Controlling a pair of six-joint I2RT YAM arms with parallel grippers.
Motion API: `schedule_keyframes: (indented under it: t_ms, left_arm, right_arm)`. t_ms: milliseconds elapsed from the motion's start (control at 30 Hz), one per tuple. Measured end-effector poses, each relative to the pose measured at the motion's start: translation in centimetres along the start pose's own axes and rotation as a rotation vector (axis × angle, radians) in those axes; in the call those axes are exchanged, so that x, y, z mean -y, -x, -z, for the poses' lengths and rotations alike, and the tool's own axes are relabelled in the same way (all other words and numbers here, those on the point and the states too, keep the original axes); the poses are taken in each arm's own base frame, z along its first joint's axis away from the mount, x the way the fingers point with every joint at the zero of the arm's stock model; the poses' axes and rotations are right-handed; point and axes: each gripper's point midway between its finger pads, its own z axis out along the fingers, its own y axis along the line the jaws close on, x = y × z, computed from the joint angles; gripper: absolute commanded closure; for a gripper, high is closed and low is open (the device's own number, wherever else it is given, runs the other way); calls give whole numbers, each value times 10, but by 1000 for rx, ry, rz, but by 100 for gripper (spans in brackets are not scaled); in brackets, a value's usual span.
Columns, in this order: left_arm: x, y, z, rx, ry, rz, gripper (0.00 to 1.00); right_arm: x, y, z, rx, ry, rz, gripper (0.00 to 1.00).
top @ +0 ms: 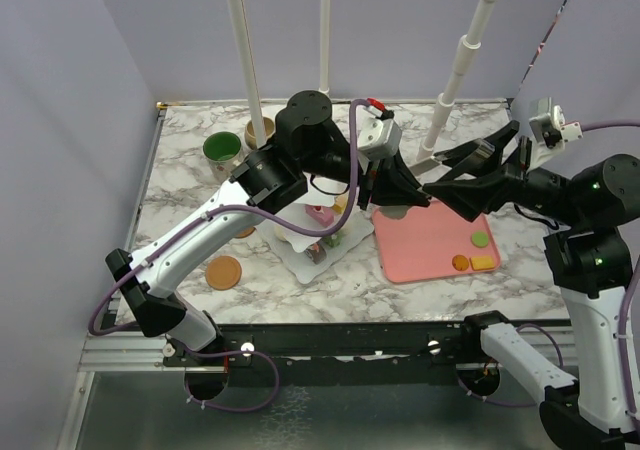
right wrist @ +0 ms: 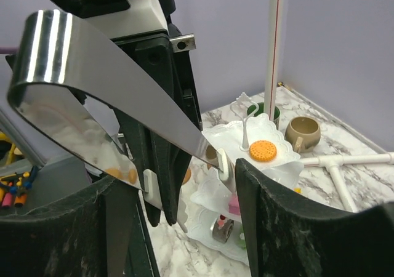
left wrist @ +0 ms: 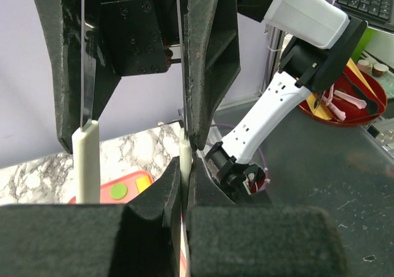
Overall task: Serve the afternoon tea
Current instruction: Pick up the clamp from the tray.
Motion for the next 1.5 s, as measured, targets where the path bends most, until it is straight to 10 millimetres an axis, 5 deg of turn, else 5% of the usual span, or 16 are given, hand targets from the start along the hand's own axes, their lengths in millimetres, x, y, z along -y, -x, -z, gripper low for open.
schedule_keyframes:
  t_ms: [167,433,600,833,933,967,1200,1500]
  left_arm:
    - [2,-1,-1,5,-11,14,100]
    - [-7,-4,1,2,20,24,100]
    - [-11,-5,-1,11,33,15,92]
    - [-12,-7,-3,13,50,9,47]
    - [-17,-4,0,16,90,-11,4]
    - [-18,-3,1,15,101,-16,1]
    - [-38,1,18,-7,292,-106,1]
    - [-75,11,45,-22,612,-268,1]
  right_arm:
    - [2,-1,-6,-15,39,-3,29]
    - [4,-4,-10,-67,68,-23,58]
    - [-1,-3,-7,-59,65,-18,74]
    - [6,-1,-4,-14,-1,-4,89]
    - [16,5,-4,15,-68,16,90]
    - [21,7,-3,23,-96,22,90]
    - [52,13,8,58,-299,81,89]
    - [62,18,15,71,-383,101,89]
